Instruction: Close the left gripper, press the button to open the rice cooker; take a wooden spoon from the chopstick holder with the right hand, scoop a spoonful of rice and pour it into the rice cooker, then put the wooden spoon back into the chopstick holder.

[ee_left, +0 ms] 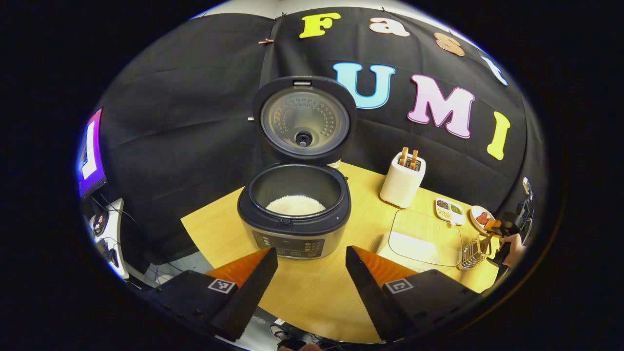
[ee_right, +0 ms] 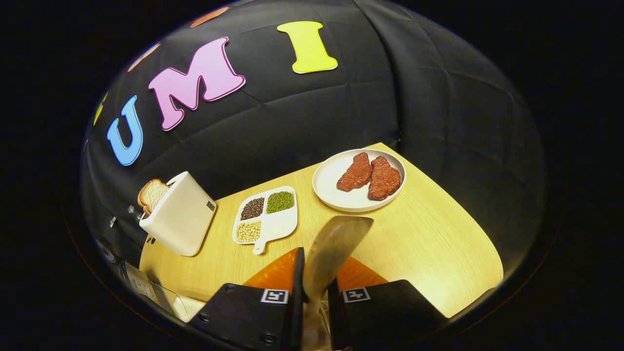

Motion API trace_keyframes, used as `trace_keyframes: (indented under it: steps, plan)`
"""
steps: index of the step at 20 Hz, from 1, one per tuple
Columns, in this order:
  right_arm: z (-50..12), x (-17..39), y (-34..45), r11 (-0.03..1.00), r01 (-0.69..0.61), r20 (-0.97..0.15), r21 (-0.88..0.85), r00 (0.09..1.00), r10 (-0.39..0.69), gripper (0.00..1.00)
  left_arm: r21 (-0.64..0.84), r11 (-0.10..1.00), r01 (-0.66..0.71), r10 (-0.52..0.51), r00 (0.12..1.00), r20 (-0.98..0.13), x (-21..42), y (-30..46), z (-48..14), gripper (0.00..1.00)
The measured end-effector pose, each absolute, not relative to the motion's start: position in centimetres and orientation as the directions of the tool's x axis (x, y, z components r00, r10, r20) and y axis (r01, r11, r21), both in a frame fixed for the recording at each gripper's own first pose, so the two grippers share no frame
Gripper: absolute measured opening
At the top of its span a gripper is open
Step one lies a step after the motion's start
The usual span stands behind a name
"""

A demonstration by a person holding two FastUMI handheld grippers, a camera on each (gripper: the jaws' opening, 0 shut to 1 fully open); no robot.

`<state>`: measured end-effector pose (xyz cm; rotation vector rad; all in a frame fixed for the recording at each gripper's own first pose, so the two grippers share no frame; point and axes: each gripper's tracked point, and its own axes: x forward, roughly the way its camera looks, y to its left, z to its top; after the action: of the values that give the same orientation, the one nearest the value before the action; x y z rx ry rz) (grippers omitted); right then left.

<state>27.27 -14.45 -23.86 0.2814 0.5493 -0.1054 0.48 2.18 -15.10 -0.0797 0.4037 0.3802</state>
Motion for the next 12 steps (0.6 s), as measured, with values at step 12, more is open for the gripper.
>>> trace_keyframes:
  steps: [12]
  plan:
    - [-14.6, 24.8, -13.3, 0.975, 0.128, -0.352, 0.181, 0.934, -0.057, 0.17, -0.065, 0.957, -0.282, 0.235, 0.888, -0.395, 1.5, 0.8, -15.2, 0.96]
